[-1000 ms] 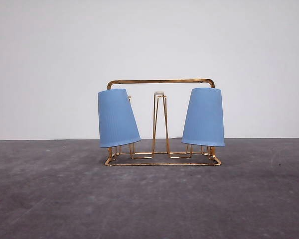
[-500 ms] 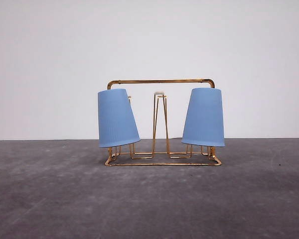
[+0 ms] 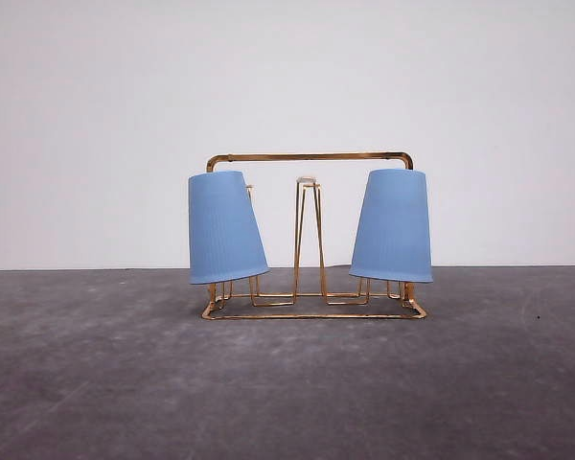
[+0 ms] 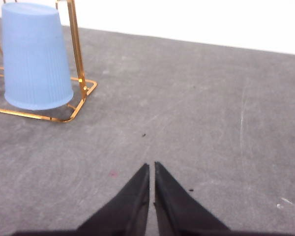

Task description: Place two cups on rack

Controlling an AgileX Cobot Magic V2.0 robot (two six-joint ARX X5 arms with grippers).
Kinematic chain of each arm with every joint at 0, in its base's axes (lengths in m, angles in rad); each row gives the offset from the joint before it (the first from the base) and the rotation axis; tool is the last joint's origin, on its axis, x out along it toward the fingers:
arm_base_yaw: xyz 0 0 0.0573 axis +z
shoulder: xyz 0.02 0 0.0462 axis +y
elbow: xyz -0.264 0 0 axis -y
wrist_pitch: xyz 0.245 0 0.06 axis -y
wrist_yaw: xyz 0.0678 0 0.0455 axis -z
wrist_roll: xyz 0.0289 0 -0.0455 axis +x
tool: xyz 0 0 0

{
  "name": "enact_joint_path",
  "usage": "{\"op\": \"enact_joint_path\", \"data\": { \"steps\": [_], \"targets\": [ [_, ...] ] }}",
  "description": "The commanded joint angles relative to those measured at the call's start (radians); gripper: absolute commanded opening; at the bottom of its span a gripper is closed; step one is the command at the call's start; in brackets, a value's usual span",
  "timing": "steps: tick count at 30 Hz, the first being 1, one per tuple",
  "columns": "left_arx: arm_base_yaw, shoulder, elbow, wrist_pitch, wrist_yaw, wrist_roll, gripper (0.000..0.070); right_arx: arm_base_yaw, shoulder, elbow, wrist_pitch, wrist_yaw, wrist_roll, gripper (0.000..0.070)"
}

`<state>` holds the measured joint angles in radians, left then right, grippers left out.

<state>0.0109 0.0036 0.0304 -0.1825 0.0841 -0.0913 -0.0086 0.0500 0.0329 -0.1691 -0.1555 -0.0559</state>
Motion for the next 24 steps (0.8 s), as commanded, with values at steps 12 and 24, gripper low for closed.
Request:
{"op": "enact_joint_path", "data": {
  "steps": [12, 24],
  "targets": [
    [-0.001, 0.0, -0.015, -0.005, 0.002, 0.0, 0.0015, 0.002, -0.046, -0.021, 0.007, 0.025, -0.01, 0.0014],
    [-0.001, 0.0, -0.015, -0.005, 0.002, 0.0, 0.0015, 0.002, -0.046, -0.021, 0.013, 0.025, -0.01, 0.0014]
  ]
}}
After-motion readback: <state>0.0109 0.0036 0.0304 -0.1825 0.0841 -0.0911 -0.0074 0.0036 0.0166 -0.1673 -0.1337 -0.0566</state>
